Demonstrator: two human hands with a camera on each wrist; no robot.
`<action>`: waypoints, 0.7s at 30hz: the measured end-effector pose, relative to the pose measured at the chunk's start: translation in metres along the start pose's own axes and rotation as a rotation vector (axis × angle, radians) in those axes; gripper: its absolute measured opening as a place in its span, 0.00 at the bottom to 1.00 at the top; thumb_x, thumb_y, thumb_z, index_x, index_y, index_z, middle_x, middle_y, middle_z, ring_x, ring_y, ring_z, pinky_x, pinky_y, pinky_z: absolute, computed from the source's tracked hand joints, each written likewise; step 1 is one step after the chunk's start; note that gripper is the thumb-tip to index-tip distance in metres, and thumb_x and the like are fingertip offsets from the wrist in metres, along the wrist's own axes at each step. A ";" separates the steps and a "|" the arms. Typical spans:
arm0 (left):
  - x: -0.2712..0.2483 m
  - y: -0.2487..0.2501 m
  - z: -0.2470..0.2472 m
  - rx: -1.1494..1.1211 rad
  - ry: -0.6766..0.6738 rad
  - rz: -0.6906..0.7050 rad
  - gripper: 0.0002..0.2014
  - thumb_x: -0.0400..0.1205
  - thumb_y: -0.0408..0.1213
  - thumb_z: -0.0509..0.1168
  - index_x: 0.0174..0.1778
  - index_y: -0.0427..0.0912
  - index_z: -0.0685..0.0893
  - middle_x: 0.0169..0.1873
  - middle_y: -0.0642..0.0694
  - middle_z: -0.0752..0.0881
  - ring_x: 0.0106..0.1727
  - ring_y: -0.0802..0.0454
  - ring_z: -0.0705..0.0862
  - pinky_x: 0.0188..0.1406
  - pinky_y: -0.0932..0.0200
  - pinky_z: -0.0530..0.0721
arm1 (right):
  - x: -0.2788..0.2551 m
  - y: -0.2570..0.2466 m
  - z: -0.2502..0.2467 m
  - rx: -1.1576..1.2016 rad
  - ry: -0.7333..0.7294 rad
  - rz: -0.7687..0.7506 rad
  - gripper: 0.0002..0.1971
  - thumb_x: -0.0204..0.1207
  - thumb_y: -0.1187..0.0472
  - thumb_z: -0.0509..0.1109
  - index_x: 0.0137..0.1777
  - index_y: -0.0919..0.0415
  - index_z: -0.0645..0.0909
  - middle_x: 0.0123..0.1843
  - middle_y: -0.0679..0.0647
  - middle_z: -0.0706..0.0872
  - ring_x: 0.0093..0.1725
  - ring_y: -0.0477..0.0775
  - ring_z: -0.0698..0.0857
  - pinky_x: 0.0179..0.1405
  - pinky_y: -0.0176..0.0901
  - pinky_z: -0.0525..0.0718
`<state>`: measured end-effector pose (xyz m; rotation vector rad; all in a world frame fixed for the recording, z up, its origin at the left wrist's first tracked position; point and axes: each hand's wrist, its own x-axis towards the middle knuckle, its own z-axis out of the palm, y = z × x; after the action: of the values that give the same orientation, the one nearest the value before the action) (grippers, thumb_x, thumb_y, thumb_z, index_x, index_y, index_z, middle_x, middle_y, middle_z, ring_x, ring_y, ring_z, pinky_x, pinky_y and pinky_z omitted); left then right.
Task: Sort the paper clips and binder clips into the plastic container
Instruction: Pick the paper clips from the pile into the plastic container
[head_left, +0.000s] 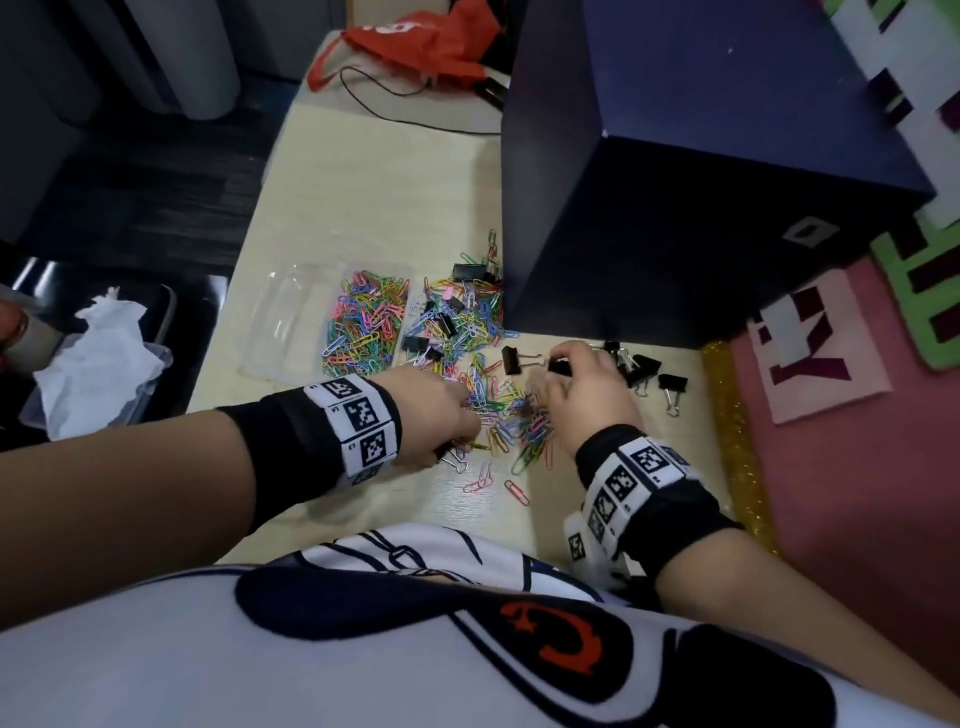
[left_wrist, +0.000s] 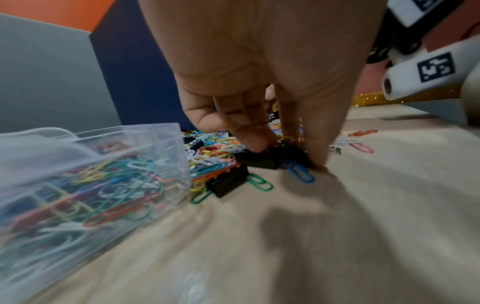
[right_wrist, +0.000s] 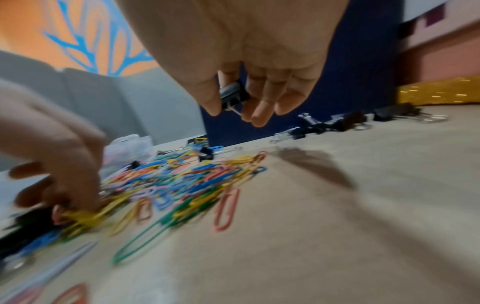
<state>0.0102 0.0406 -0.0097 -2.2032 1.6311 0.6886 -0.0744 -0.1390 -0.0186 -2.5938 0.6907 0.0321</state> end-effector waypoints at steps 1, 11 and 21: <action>0.003 0.001 0.001 0.005 0.022 -0.003 0.20 0.80 0.43 0.65 0.68 0.53 0.73 0.54 0.46 0.77 0.51 0.43 0.82 0.43 0.48 0.85 | 0.003 0.007 -0.003 0.008 0.021 0.078 0.15 0.81 0.58 0.60 0.67 0.51 0.74 0.65 0.57 0.76 0.60 0.61 0.79 0.58 0.48 0.79; 0.014 0.006 -0.001 0.072 0.040 -0.066 0.11 0.79 0.41 0.62 0.56 0.47 0.78 0.45 0.46 0.84 0.42 0.44 0.83 0.33 0.54 0.82 | -0.002 0.035 -0.012 -0.213 0.051 0.107 0.20 0.80 0.62 0.61 0.71 0.54 0.75 0.70 0.59 0.72 0.68 0.62 0.72 0.67 0.52 0.70; 0.014 0.013 -0.003 -0.053 0.070 -0.154 0.21 0.77 0.35 0.65 0.63 0.48 0.67 0.44 0.43 0.80 0.41 0.41 0.83 0.33 0.51 0.81 | -0.008 0.002 0.018 -0.175 -0.302 -0.122 0.26 0.76 0.70 0.58 0.73 0.54 0.73 0.69 0.55 0.71 0.71 0.58 0.69 0.71 0.49 0.71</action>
<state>0.0021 0.0242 -0.0148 -2.3859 1.4706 0.6258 -0.0807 -0.1292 -0.0342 -2.7092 0.4363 0.4544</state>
